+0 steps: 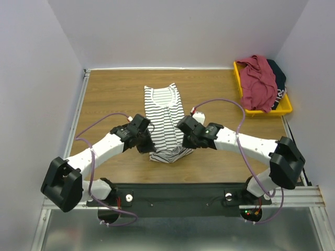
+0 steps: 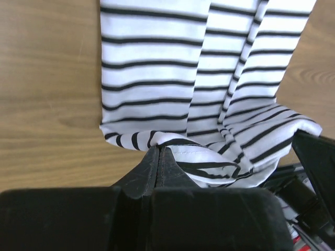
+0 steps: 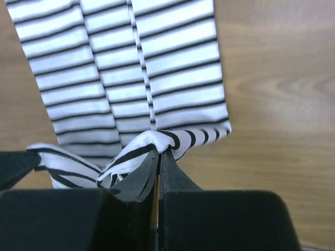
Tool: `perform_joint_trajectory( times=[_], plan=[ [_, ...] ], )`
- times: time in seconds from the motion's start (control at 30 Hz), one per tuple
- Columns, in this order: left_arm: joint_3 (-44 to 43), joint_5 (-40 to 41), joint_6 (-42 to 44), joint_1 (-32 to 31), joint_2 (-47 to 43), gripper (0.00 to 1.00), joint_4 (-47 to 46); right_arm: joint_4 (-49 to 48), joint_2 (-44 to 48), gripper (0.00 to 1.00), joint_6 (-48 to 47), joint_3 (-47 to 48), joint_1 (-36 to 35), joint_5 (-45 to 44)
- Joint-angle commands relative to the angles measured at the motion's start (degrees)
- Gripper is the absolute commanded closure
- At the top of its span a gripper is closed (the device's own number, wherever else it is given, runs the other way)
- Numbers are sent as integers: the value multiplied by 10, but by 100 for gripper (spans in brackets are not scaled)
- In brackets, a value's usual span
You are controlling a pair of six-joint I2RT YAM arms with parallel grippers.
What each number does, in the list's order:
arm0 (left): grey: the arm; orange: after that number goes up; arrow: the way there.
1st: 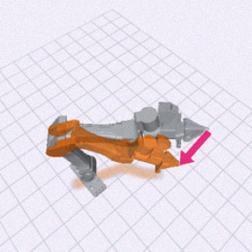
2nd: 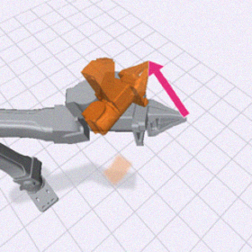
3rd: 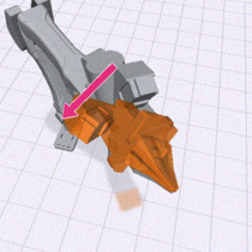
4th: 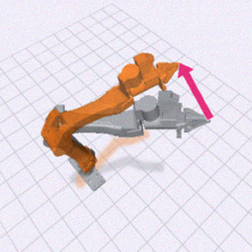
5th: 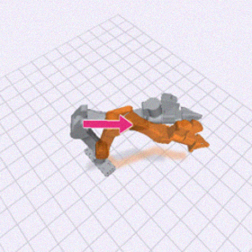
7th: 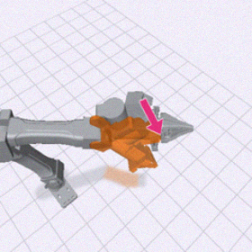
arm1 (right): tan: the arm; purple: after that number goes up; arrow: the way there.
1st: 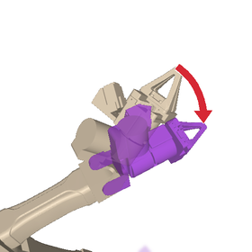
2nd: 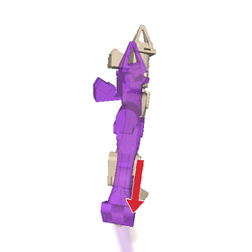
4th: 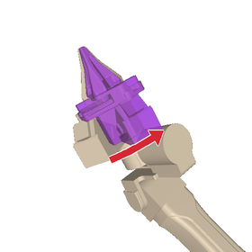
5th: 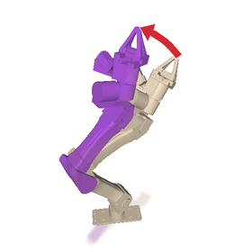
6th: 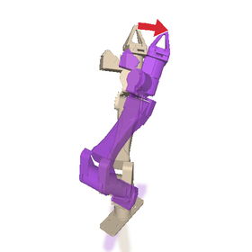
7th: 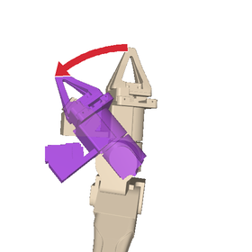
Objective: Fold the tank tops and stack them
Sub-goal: Fold the tank top
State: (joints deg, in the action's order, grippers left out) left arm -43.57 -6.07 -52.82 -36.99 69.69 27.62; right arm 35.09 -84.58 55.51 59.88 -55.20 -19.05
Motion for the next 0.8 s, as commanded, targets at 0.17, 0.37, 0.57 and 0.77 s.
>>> perform_joint_trajectory(
  times=[0.17, 0.37, 0.57, 0.77],
  plan=[
    [-75, -24, 54, 62, 78, 100, -67, -59, -97, 98, -97, 99, 70, 18],
    [-107, -25, 66, 105, 127, 100, -88, -78, -156, 99, -125, 162, 103, 29],
    [-156, -25, 83, 140, 175, 100, -98, -92, -209, 99, -145, 214, 129, 37],
    [-216, -35, 93, 161, 224, 100, -96, -103, -242, 99, -154, 257, 155, 42]
  ],
)
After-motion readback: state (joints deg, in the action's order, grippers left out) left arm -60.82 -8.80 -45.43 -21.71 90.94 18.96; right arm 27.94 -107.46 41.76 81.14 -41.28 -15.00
